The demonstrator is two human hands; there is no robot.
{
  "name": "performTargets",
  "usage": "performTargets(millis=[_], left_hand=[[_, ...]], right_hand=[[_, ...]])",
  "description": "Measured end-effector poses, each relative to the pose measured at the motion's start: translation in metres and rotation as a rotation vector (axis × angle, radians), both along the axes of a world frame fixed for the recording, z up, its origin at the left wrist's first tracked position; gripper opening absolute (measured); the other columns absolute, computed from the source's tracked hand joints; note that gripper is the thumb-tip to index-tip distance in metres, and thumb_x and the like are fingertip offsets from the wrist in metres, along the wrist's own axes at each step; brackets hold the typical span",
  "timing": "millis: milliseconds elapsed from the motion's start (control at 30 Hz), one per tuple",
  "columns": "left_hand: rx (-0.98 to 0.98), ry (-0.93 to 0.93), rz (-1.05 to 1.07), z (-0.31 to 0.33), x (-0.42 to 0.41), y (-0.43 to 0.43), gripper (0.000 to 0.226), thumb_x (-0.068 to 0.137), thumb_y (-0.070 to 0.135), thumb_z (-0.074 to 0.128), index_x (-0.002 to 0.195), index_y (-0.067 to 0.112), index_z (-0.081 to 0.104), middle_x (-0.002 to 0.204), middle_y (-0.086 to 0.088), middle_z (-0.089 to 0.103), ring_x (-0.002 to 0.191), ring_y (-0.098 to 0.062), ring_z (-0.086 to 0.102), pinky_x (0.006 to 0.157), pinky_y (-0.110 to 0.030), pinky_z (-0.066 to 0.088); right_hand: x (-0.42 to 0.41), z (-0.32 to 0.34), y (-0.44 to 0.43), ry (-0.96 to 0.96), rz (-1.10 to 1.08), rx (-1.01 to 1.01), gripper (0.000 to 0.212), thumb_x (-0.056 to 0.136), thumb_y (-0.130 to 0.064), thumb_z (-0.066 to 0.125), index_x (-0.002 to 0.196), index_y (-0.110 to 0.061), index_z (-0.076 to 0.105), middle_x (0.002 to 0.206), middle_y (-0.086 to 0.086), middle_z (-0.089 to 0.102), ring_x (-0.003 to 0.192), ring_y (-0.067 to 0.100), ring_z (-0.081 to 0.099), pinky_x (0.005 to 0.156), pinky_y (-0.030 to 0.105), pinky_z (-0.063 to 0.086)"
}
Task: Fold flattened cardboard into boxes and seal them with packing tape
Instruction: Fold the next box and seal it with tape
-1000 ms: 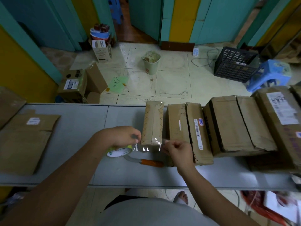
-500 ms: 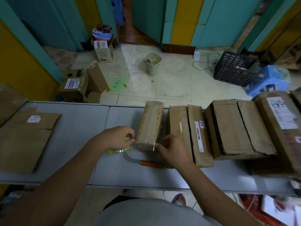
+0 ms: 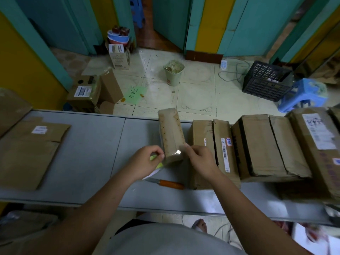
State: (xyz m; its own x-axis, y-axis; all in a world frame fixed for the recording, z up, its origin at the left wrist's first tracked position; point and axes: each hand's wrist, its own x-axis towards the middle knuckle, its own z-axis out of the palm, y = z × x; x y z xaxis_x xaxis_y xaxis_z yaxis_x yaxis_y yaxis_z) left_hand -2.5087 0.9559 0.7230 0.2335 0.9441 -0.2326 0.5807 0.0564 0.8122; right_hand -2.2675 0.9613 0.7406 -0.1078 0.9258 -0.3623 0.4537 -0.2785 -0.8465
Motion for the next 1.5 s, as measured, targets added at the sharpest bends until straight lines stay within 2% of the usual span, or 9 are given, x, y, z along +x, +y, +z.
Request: performTargets(millis=[467,667,833,1000,1167,1267,1333,1433,1500], left_hand=[[-0.096,-0.101,0.268,-0.015,0.001,-0.014,0.012,0.1,0.029,0.073,0.101,0.02,0.08,0.095,0.009,0.078,0.091,-0.005,0.072,0.073,-0.025,0.062],[0.066,0.031,0.372,-0.023,0.009,-0.016,0.013,0.093,0.034,0.08,0.092,0.021,0.084,0.087,0.011,0.079,0.083,-0.002,0.071,0.074,-0.019,0.053],[0.08,0.048,0.366,-0.025,0.011,-0.013,0.016,0.093,0.038,0.079,0.094,0.023,0.084,0.085,0.016,0.077,0.083,0.0,0.07,0.073,-0.022,0.052],[-0.021,0.067,0.313,-0.022,0.005,-0.009,0.014,0.093,0.046,0.077,0.079,0.042,0.074,0.076,0.035,0.07,0.079,0.011,0.067,0.069,-0.024,0.053],[-0.064,0.088,0.302,-0.022,0.002,-0.01,0.013,0.093,0.046,0.077,0.081,0.041,0.076,0.073,0.031,0.071,0.073,0.007,0.069,0.067,-0.024,0.054],[-0.072,0.095,0.312,-0.021,0.003,-0.01,0.021,0.093,0.046,0.077,0.073,0.042,0.071,0.069,0.031,0.07,0.07,0.01,0.068,0.063,-0.023,0.053],[-0.077,0.095,0.32,-0.02,0.004,-0.009,0.023,0.092,0.045,0.079,0.071,0.041,0.07,0.068,0.031,0.069,0.069,0.009,0.068,0.064,-0.021,0.052],[-0.082,0.117,0.301,-0.016,0.004,-0.007,0.025,0.092,0.046,0.078,0.069,0.042,0.07,0.067,0.029,0.069,0.072,0.009,0.067,0.064,-0.017,0.047],[-0.085,0.147,0.282,-0.014,0.002,-0.005,0.026,0.092,0.049,0.077,0.068,0.04,0.071,0.068,0.024,0.071,0.072,0.005,0.068,0.064,-0.02,0.05]], right_hand=[[-0.031,-0.001,0.038,0.004,0.106,0.105,0.024,0.101,-0.026,0.067,0.121,-0.014,0.075,0.106,-0.006,0.075,0.095,-0.001,0.067,0.072,0.005,0.048],[-0.031,-0.008,0.033,0.014,0.012,0.06,0.024,0.103,-0.028,0.065,0.123,-0.017,0.073,0.099,-0.019,0.067,0.085,-0.016,0.062,0.063,-0.001,0.042],[-0.043,-0.016,0.018,0.063,-0.1,0.024,0.031,0.106,-0.036,0.059,0.13,-0.019,0.066,0.112,-0.01,0.069,0.11,0.01,0.065,0.076,0.01,0.043],[-0.046,-0.03,-0.011,0.081,-0.117,-0.034,0.051,0.102,-0.046,0.061,0.143,-0.016,0.055,0.122,-0.008,0.066,0.099,-0.001,0.06,0.075,0.011,0.042],[-0.042,-0.025,-0.014,-0.02,-0.03,-0.143,0.042,0.103,-0.058,0.052,0.095,-0.021,0.071,0.091,0.0,0.072,0.094,0.015,0.069,0.071,0.023,0.049],[-0.047,-0.03,-0.029,-0.1,0.094,-0.181,0.071,0.104,-0.066,0.038,0.101,-0.004,0.073,0.088,0.018,0.07,0.08,0.024,0.064,0.072,0.034,0.046],[-0.052,-0.034,-0.042,-0.159,0.194,-0.18,0.059,0.109,-0.056,0.036,0.099,-0.008,0.07,0.089,0.013,0.068,0.081,0.024,0.062,0.074,0.034,0.047],[-0.057,-0.044,-0.051,-0.412,0.43,-0.127,0.029,0.107,-0.03,0.052,0.116,-0.004,0.062,0.114,0.018,0.062,0.109,0.033,0.06,0.093,0.038,0.049],[-0.059,-0.047,-0.055,-0.626,0.587,-0.088,0.044,0.1,-0.018,0.06,0.141,-0.004,0.049,0.137,0.021,0.05,0.129,0.036,0.048,0.107,0.04,0.045]])
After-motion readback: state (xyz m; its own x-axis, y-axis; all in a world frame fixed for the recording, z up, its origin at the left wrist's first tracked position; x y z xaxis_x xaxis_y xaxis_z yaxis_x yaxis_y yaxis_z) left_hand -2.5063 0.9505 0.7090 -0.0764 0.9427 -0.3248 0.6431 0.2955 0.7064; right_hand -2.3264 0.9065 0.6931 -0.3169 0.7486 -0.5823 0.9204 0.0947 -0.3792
